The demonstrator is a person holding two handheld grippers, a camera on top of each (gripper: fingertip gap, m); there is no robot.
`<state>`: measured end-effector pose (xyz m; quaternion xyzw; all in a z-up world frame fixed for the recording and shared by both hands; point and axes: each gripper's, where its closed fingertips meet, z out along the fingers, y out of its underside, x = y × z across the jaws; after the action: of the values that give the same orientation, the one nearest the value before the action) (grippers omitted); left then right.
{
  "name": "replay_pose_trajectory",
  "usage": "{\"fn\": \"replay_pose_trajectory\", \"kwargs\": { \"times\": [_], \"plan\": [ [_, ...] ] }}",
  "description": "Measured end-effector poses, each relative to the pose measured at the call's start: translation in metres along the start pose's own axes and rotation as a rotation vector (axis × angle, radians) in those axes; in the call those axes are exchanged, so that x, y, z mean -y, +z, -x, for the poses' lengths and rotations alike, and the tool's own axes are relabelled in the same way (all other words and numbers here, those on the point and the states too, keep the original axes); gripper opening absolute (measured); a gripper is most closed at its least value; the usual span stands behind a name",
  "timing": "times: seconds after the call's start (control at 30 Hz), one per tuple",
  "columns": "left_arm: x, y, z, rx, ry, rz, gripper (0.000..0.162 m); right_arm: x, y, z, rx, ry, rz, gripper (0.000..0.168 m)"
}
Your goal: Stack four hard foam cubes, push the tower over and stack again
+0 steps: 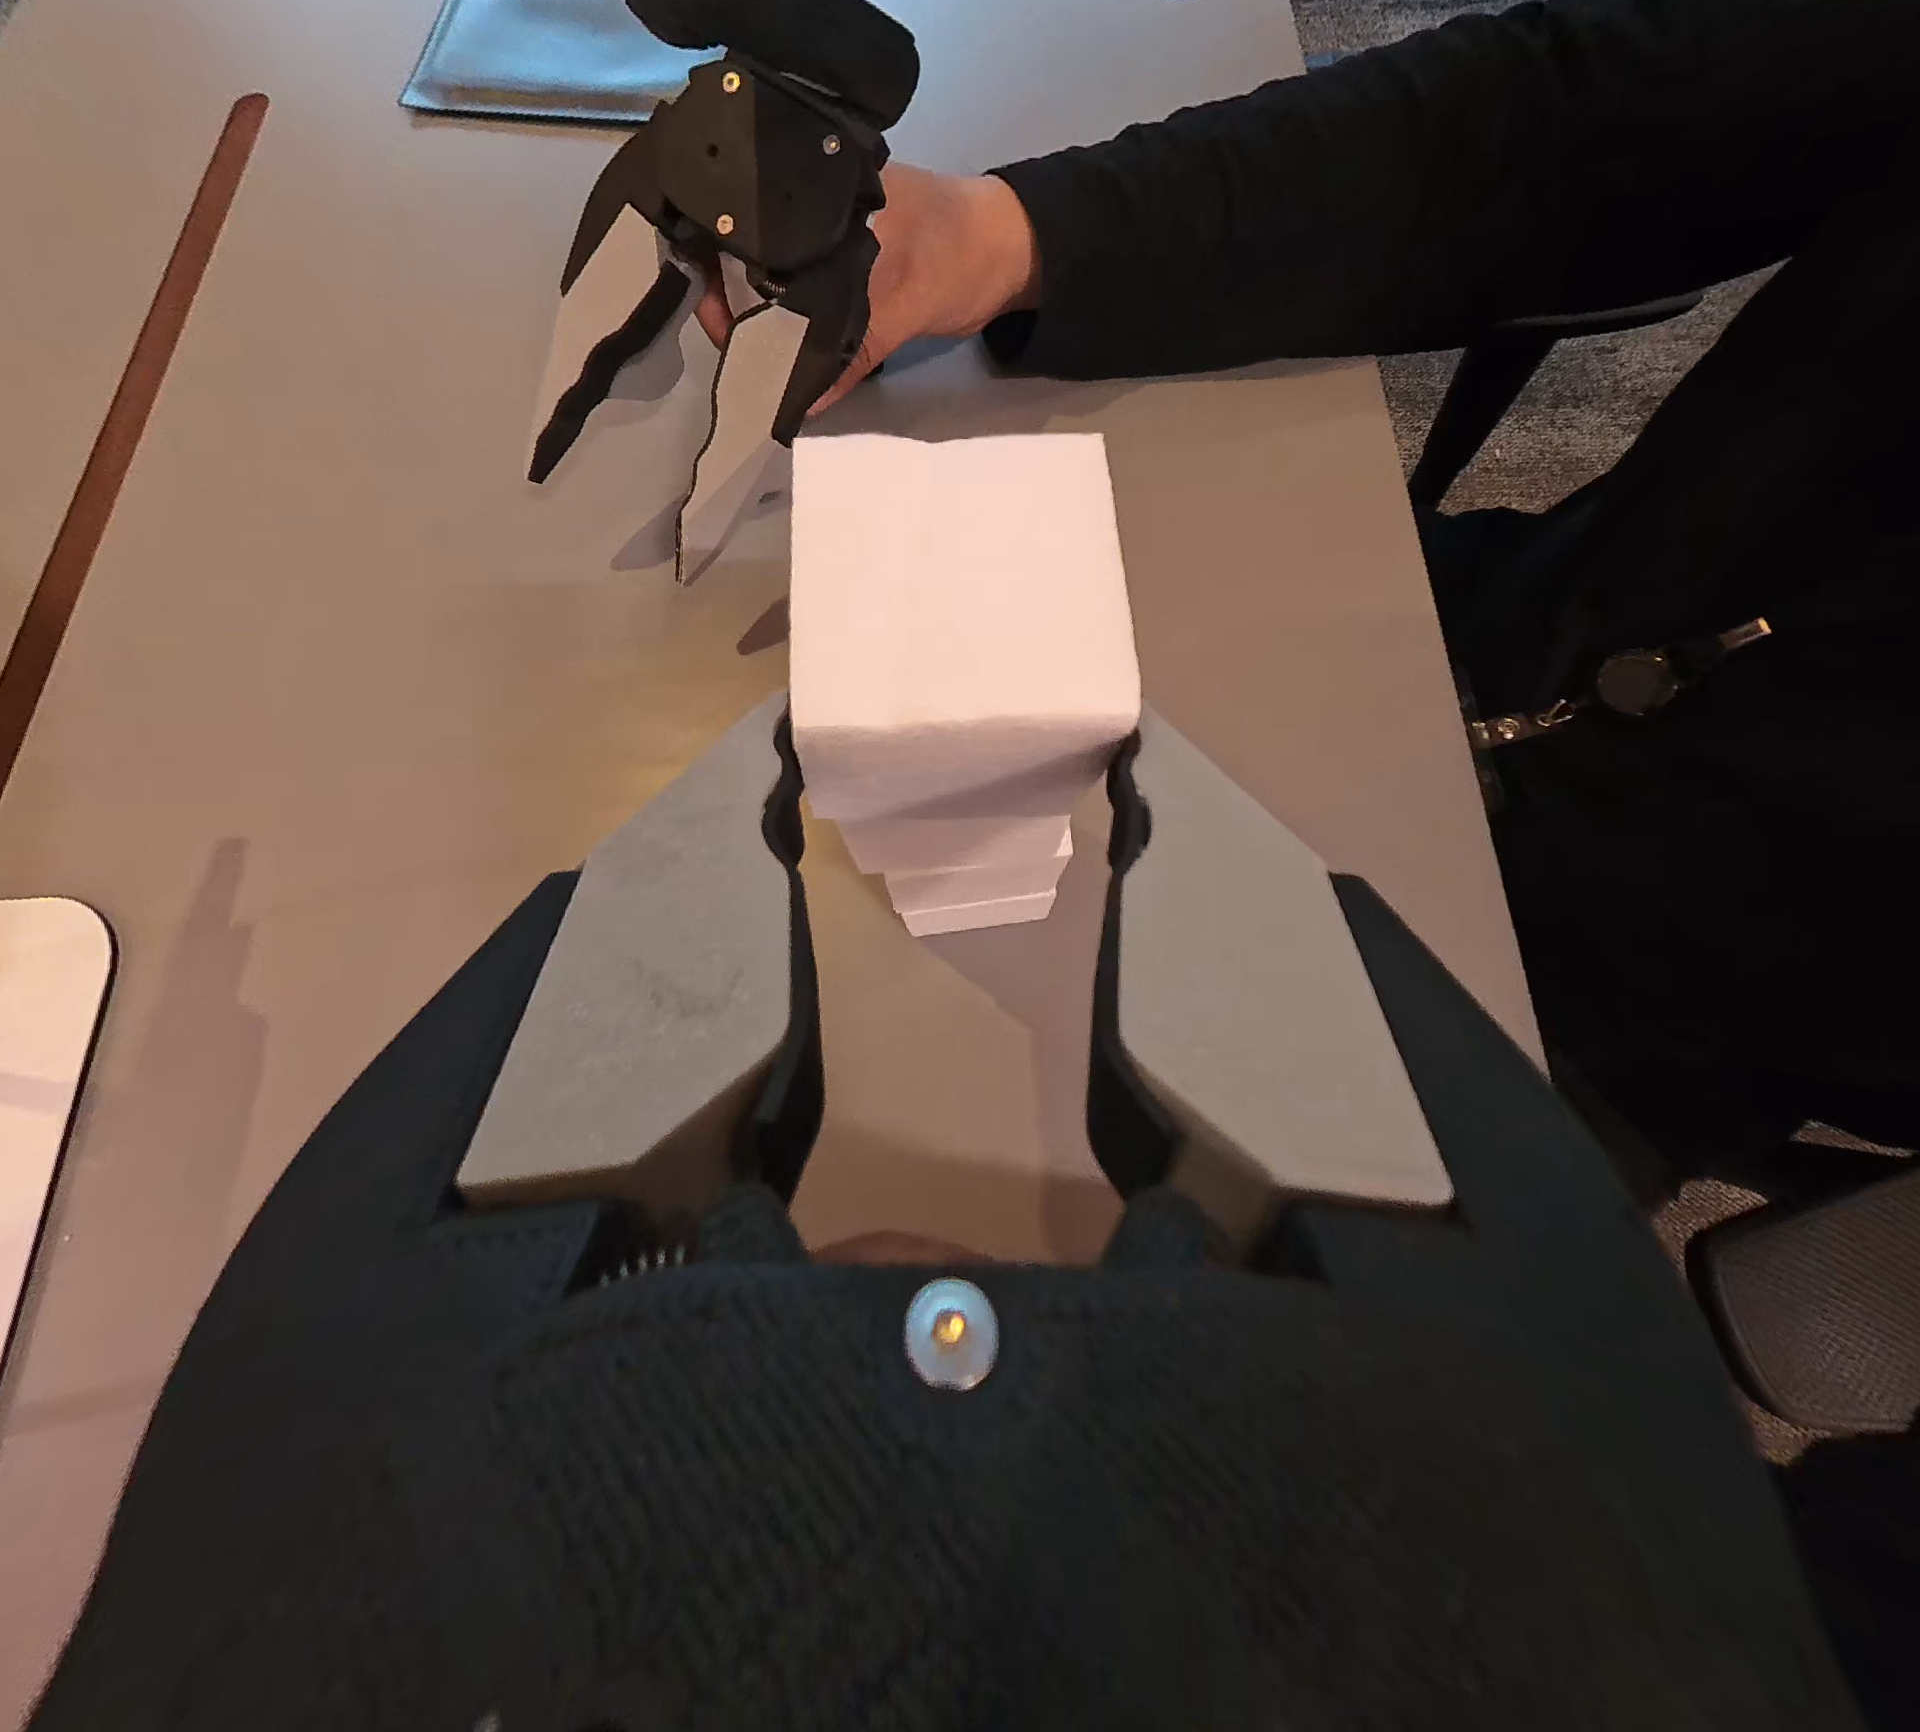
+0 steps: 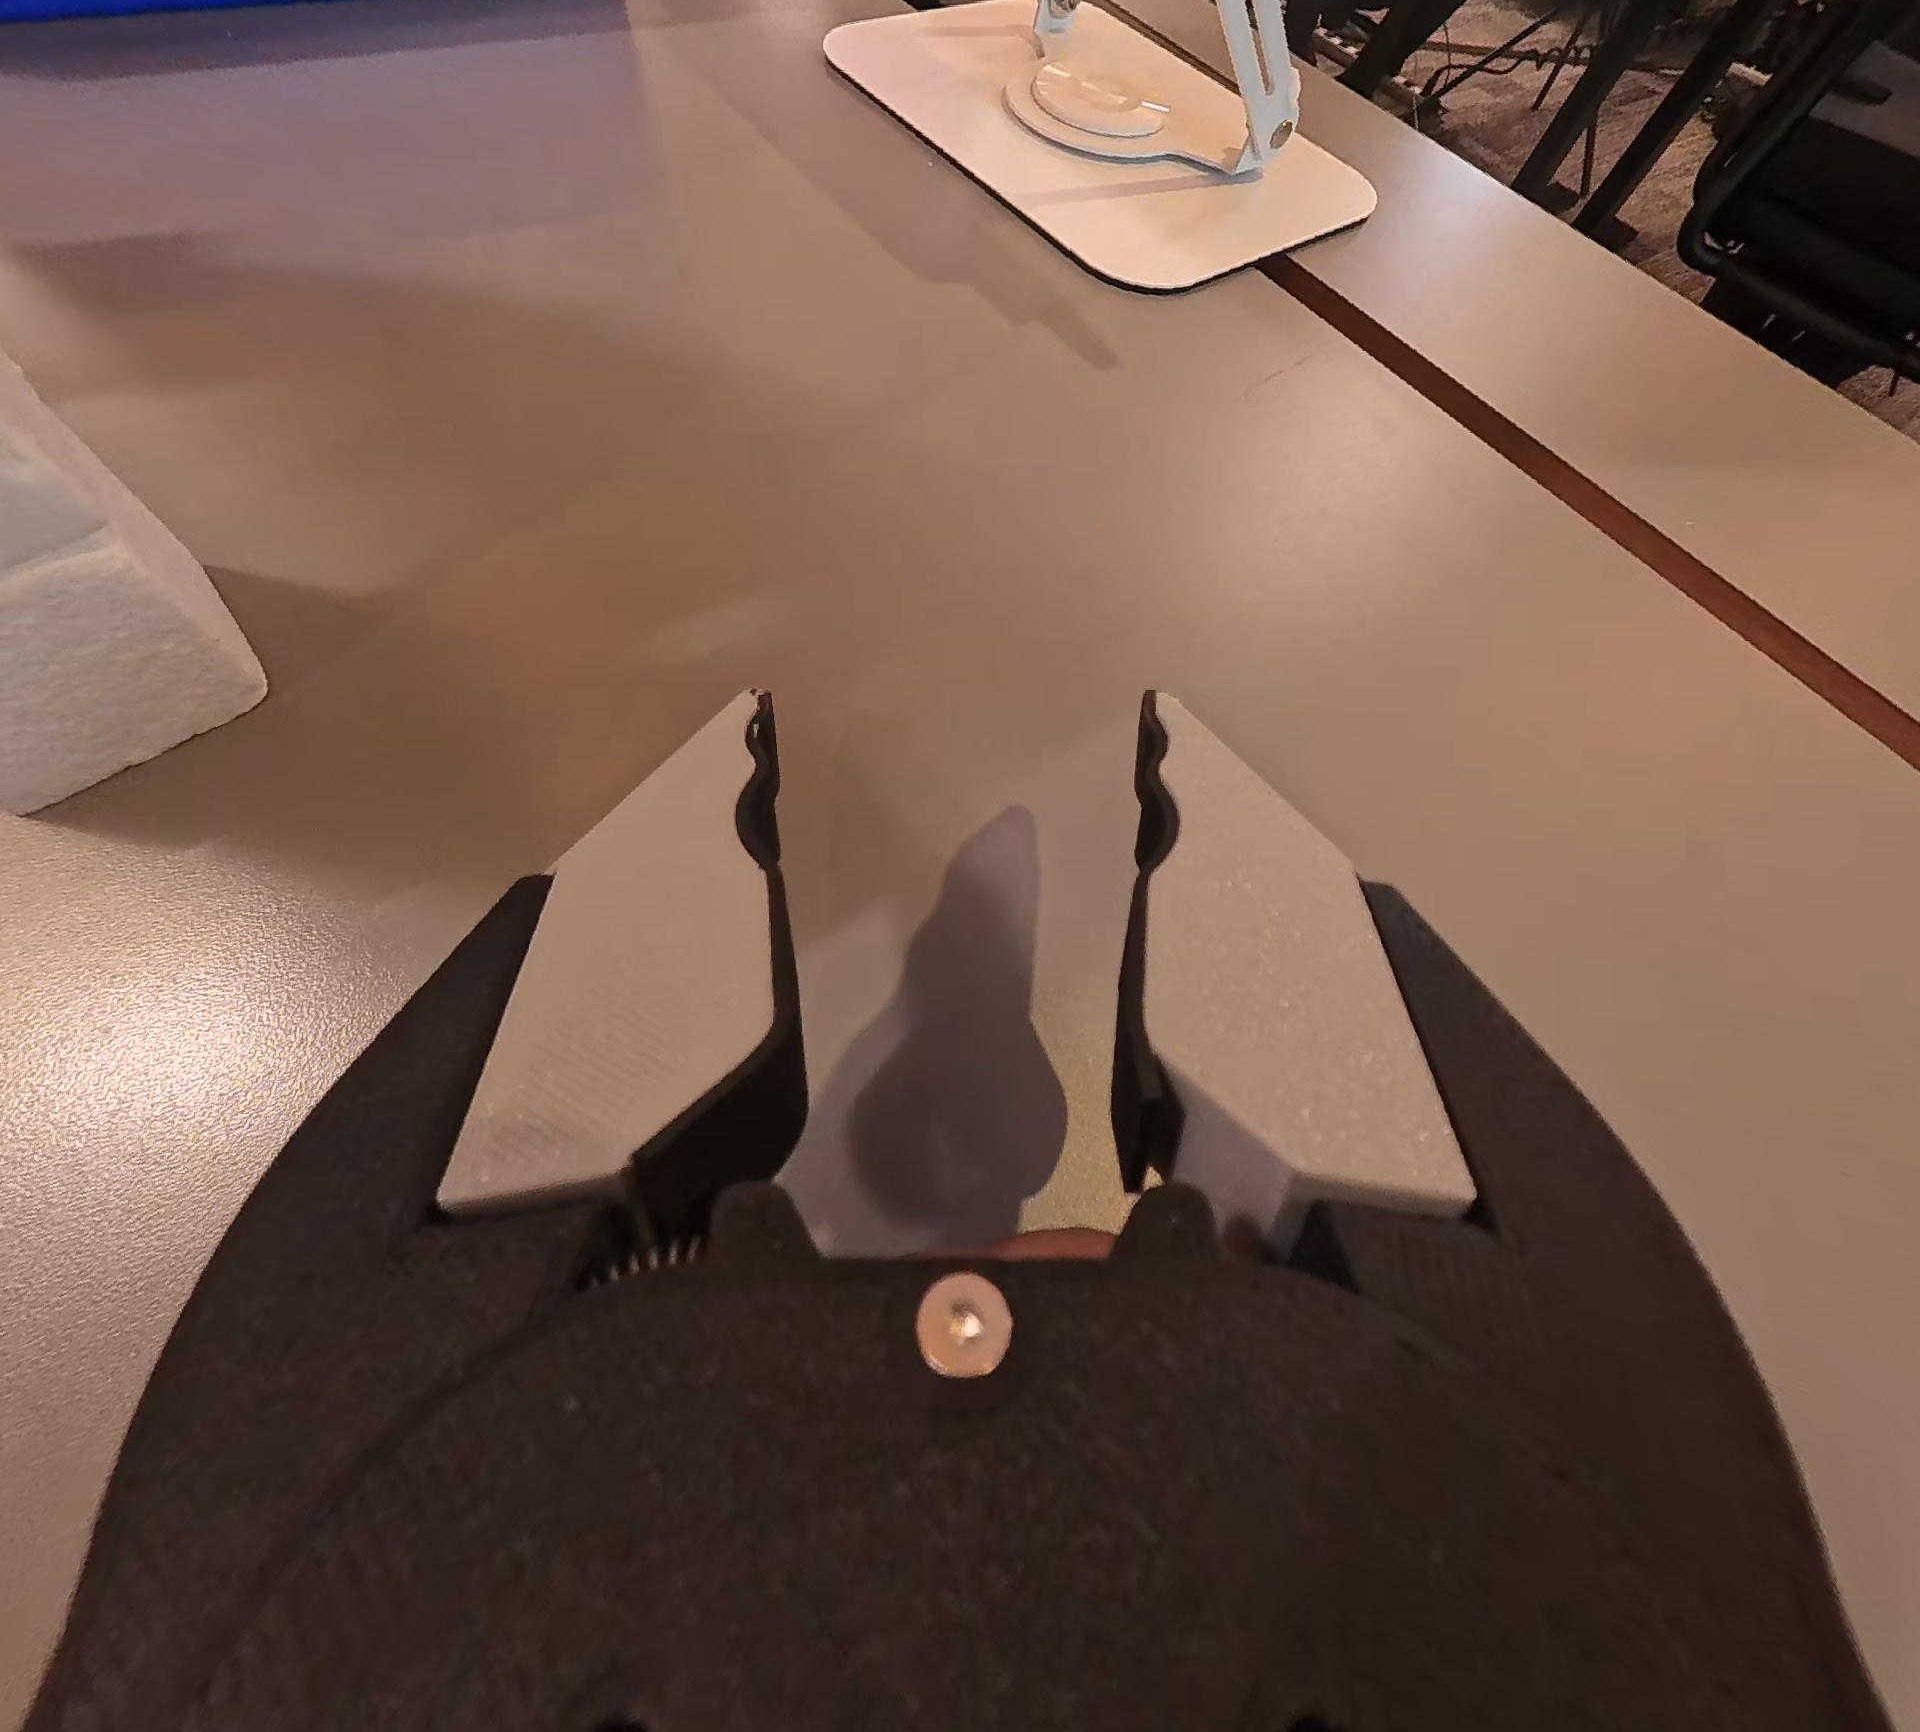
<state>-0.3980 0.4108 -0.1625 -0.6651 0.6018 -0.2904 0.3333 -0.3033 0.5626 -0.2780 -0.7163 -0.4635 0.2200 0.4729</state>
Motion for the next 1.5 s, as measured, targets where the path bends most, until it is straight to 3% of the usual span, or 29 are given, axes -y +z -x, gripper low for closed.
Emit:
{"fn": "replay_pose_trajectory", "kwargs": {
  "times": [0.77, 0.87, 0.97, 1.2, 1.37, 1.5],
  "plan": [
    [0.001, 0.003, 0.002, 0.006, -0.056, -0.02, 0.057, 0.0, 0.0, 0.0, 0.0, -0.005, 0.0, 0.067],
    [-0.001, 0.003, 0.004, 0.016, -0.066, -0.017, 0.073, 0.0, 0.0, 0.0, 0.001, -0.006, 0.002, 0.067],
    [0.0, 0.0, 0.005, 0.023, -0.075, -0.035, 0.08, 0.0, 0.0, 0.0, 0.001, -0.004, 0.001, 0.067],
    [-0.006, -0.024, 0.019, 0.146, -0.098, -0.138, 0.1, 0.001, 0.0, 0.001, 0.002, -0.004, -0.005, 0.067],
    [-0.028, -0.04, 0.026, 0.246, -0.199, -0.276, 0.103, 0.002, -0.001, 0.001, 0.003, -0.003, -0.012, 0.066],
    [-0.049, -0.041, 0.017, 0.341, -0.232, -0.324, 0.092, 0.001, -0.001, 0.001, 0.001, -0.003, -0.01, 0.067]
  ]
}}
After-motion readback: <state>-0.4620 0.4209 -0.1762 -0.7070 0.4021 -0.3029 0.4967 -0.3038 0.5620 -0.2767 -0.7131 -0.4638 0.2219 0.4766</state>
